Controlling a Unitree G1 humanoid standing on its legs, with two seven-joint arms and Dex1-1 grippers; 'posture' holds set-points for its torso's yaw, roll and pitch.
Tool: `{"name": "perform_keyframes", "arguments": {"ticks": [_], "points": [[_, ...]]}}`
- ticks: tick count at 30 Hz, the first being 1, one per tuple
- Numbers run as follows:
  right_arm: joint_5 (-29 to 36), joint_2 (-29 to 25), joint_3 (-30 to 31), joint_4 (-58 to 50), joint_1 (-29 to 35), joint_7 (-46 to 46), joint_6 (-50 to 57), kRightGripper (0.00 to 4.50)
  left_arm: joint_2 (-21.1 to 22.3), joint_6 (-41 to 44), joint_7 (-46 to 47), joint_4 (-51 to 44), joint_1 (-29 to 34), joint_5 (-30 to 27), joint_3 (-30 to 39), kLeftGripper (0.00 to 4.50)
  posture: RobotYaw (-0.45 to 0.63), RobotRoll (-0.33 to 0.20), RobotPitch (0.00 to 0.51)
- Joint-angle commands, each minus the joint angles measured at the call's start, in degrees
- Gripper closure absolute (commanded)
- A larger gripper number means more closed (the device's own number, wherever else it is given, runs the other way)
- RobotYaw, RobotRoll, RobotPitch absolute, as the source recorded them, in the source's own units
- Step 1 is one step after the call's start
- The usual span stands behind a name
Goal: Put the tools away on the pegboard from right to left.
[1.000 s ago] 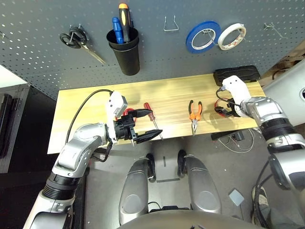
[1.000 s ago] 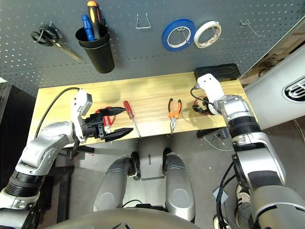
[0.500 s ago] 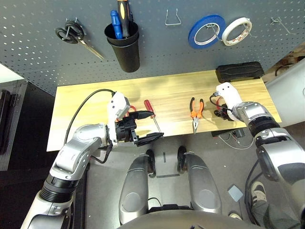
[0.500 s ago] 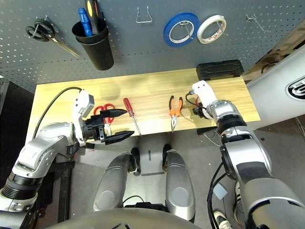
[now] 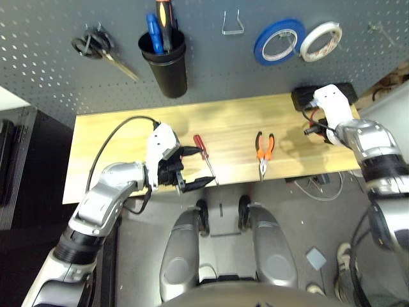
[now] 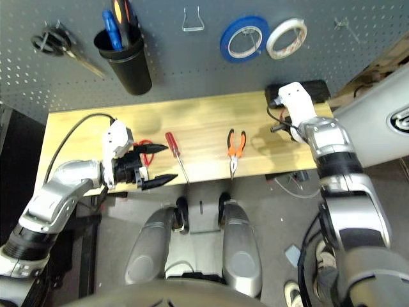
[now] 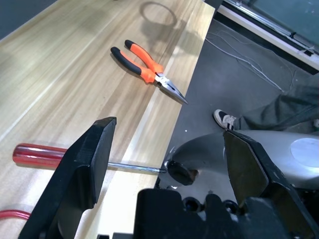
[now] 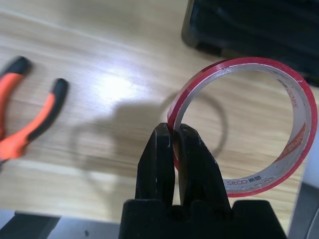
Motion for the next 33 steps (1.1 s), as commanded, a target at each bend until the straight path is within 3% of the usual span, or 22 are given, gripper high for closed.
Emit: {"name": "perform_keyframes", "arguments": {"ticks": [1,7,12,24,33], "points": [[2.3,-2.6,-2.7,-11.1,4.4,1.4,3.5,4.48,-0.2,-2.6,-1.0,1.8,0.5,1.2,-0.4,0.0,-0.14,0.0,0.303],[1.1,-4.6,-4.6,-23.1,11.0,-0.8,-0.2,4.48,-2.8,-9.6,0.2,5.2,-0.9,1.7,1.7,0.0,-0.15,0.0,0.288],[-0.1,-3.7,-7.5,-28.4,15.1,-5.0,-6.2,4.48,-6.4,-10.6,1.9,4.2,-2.1,-2.3,6.1,0.0,-0.15,0.0,0.276],[-2.3,-3.3,-11.8,-27.2,16.9,-10.4,-22.2,4.48,-8.1,-9.7,5.8,-3.4,-2.0,-5.9,11.2,0.0,-0.15,0.0,0.248],[-1.4,-6.4,-13.1,-14.4,9.1,-9.4,-26.9,4.48,-7.5,-8.3,8.6,-4.6,-5.9,-7.2,12.9,0.0,-0.13,0.0,0.224]]}}
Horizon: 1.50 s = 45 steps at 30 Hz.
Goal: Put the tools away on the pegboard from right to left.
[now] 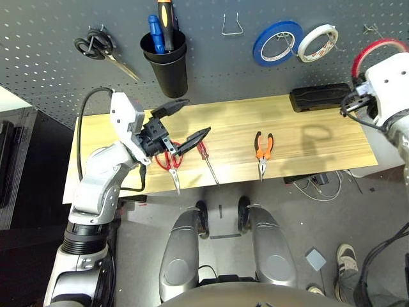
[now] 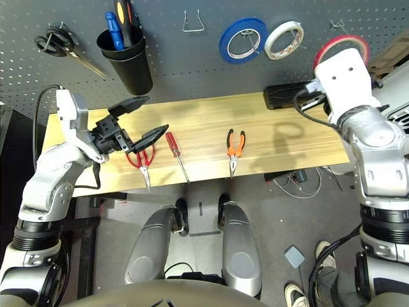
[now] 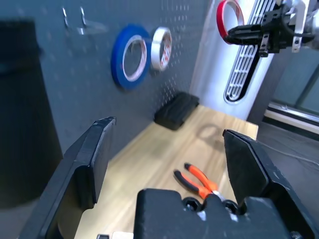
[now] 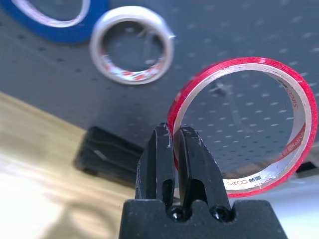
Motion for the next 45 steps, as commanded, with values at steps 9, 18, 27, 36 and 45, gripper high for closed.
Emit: {"name": "perform_keyframes", "arguments": {"ticks": [9,18,27,36,45], "points": [[-1.1,-3.0,1.3,21.8,-12.7,1.4,-6.1,4.48,0.6,1.7,0.9,-1.7,-2.2,-1.6,1.5,0.0,-0.11,0.0,0.218],[-1.6,-1.9,3.2,38.9,-21.3,1.2,-9.6,4.48,0.8,2.8,1.1,-2.6,-1.6,-2.3,1.6,0.0,-0.09,0.0,0.223],[-2.8,0.4,6.6,53.9,-28.0,1.5,-15.7,4.48,1.5,3.0,1.0,-2.7,-0.8,-2.2,1.7,0.0,-0.08,0.0,0.226],[-4.6,0.9,8.7,64.4,-33.3,0.7,-19.8,3.89,1.4,2.8,0.7,-2.2,-1.0,-1.6,0.7,0.0,-0.07,0.0,0.236],[4.4,-3.5,5.5,45.5,-25.7,18.2,-13.1,0.84,1.7,3.4,0.6,-2.2,-0.5,-1.7,0.4,0.0,-0.09,0.0,0.243]]}}
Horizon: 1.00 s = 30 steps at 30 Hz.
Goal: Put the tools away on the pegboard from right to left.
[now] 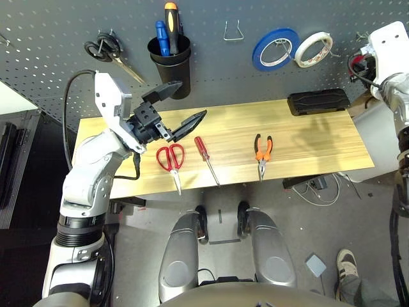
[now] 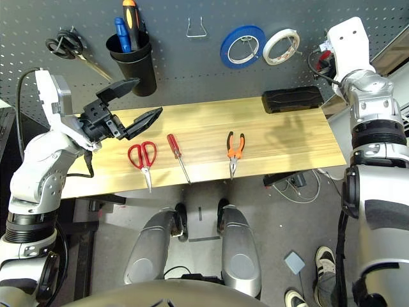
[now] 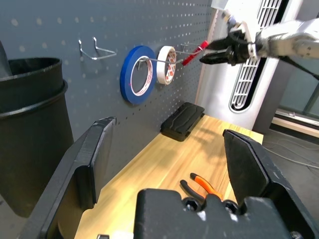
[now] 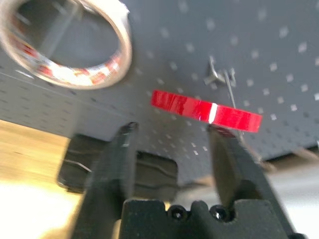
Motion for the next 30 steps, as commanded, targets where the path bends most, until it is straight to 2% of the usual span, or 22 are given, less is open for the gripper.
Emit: {"name": "perform_keyframes", "arguments": {"ticks": [1,2,3,6,9,12,15,18,24,29,30], "points": [[6.4,-4.0,-1.3,-11.5,4.9,12.8,7.2,0.47,0.3,0.9,0.1,-0.6,0.7,0.3,-0.7,0.0,-0.09,0.0,0.243],[7.8,-5.0,-1.3,-14.6,6.2,15.7,9.2,0.06,0.3,1.1,0.6,-0.5,0.7,0.5,-0.7,0.0,-0.1,0.0,0.245],[10.1,-6.3,-1.4,-18.3,7.7,19.4,12.9,0.02,0.2,1.6,0.7,-0.4,0.7,0.5,-0.9,0.0,-0.1,0.0,0.245],[14.6,-10.0,-2.2,-25.9,10.6,25.4,20.6,0.02,0.2,3.2,0.6,-0.4,0.6,-0.2,-1.4,0.0,-0.1,0.0,0.245],[16.2,-13.4,-3.2,-27.9,12.4,28.7,21.8,0.02,0.0,3.5,0.4,0.1,0.2,0.1,-1.9,0.0,-0.12,0.0,0.246],[18.2,-15.4,-3.5,-28.4,16.4,33.9,21.0,0.02,0.4,4.1,-0.1,1.0,0.1,0.7,-2.9,0.0,-0.13,0.0,0.248],[19.6,-15.2,-1.7,-31.7,19.8,35.2,26.3,0.02,0.3,4.0,-0.9,1.7,-0.3,0.7,-3.5,0.0,-0.13,0.0,0.251],[16.3,-12.1,1.9,-34.6,22.2,28.2,31.7,0.02,0.3,4.1,-1.3,2.0,-0.3,1.0,-4.3,0.0,-0.13,0.0,0.251],[13.7,-1.9,7.2,-39.5,23.7,15.9,43.6,0.02,1.0,4.4,-4.4,2.3,1.4,1.6,-7.9,0.0,-0.13,0.0,0.251],[13.4,7.4,6.4,-39.5,21.5,5.6,54.6,0.02,1.6,3.0,-6.0,3.7,1.8,3.1,-8.9,0.0,-0.11,0.0,0.254],[13.2,10.8,4.9,-38.8,21.0,2.1,55.9,0.02,1.9,2.5,-6.8,4.3,1.8,3.5,-9.2,0.0,-0.11,0.0,0.256]]}}
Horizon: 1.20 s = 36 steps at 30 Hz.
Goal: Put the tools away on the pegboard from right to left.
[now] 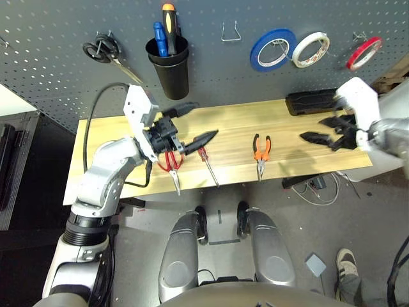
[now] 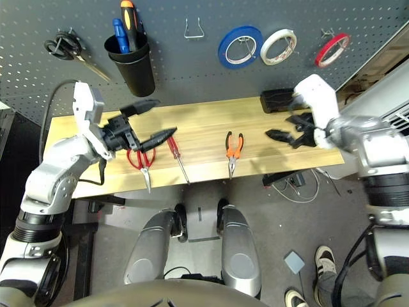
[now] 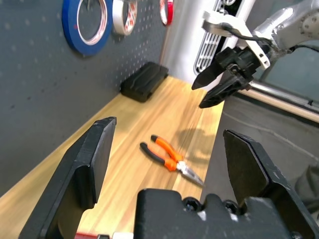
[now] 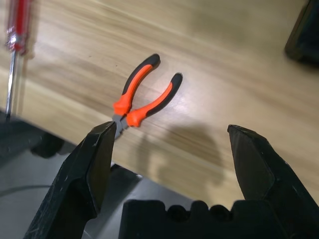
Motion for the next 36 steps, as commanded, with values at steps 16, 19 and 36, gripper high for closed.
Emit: {"name": "perform_keyframes", "arguments": {"ticks": [16,19,36], "points": [[-10.5,27.9,-7.2,6.9,-5.8,-36.5,18.7,0.02,4.6,-5.7,-12.8,6.7,0.6,3.6,-4.3,0.0,-0.12,0.0,0.283],[-10.8,29.3,-7.4,8.5,-5.6,-38.0,17.9,0.02,4.8,-5.9,-13.4,7.0,0.7,3.6,-4.2,0.0,-0.11,0.0,0.287],[-10.0,33.6,-12.2,25.0,-11.2,-42.6,7.1,0.02,7.9,-5.6,-15.3,11.9,1.0,10.5,-7.5,0.0,-0.08,0.0,0.299]]}}
